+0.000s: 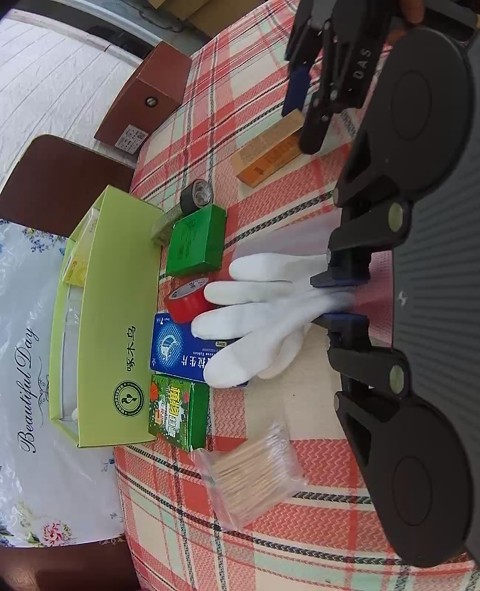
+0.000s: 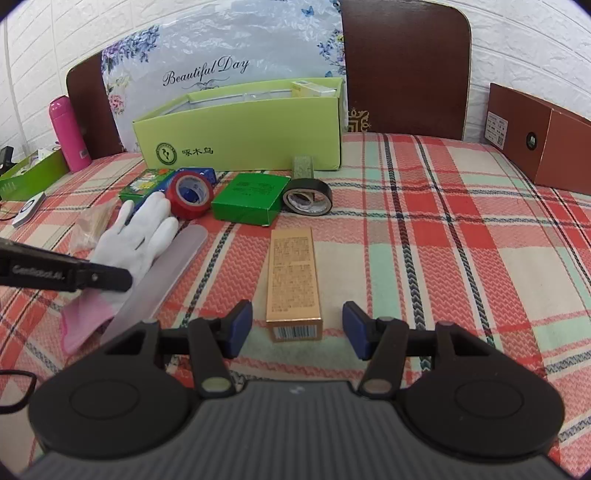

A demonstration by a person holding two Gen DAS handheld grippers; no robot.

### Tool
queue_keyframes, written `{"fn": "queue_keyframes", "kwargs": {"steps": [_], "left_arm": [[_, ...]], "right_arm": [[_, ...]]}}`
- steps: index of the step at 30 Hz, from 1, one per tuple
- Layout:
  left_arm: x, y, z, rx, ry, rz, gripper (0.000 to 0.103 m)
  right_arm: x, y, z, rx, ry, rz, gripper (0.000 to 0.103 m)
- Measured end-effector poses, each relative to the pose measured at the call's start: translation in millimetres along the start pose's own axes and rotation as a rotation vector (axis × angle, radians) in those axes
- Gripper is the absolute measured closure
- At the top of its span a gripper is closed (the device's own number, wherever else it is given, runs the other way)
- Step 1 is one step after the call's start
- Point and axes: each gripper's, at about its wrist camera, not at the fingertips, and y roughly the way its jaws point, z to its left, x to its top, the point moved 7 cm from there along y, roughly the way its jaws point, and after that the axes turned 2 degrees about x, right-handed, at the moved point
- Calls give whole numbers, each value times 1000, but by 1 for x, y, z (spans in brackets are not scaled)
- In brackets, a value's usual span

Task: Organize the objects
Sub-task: 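Lift the gold box with the right tool while the left lifts the glove, then drop gold box and glove into the lime-green box and open both tools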

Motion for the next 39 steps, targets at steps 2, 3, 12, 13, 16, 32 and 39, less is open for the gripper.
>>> {"fn": "queue_keyframes", "kwargs": {"steps": [2,3,12,13,16,32,39], "left_arm": [[-5,-3,3,5,-9,0,90],[-6,-5,4,8,-17,-3,87],[-1,3,-5,34,-11,-19,44],[-2,3,-6,38,1,-19,46],[-3,1,-6,22,0,-18,59],[-9,-23,-3,-44,-75,-32,95],[30,-68,-9,-91,-31,-155,95]], "right_arm": [[1,1,1,-1,-8,-4,46],[3,2,2,0,-12,-5,46],[13,7,7,1,-39,-19,46],[14,8,7,-3,-45,-15,46],[14,13,5,-4,-41,1,52],[8,4,23,162,27,38,73],[42,-18,42,278,32,-37,73]]}}
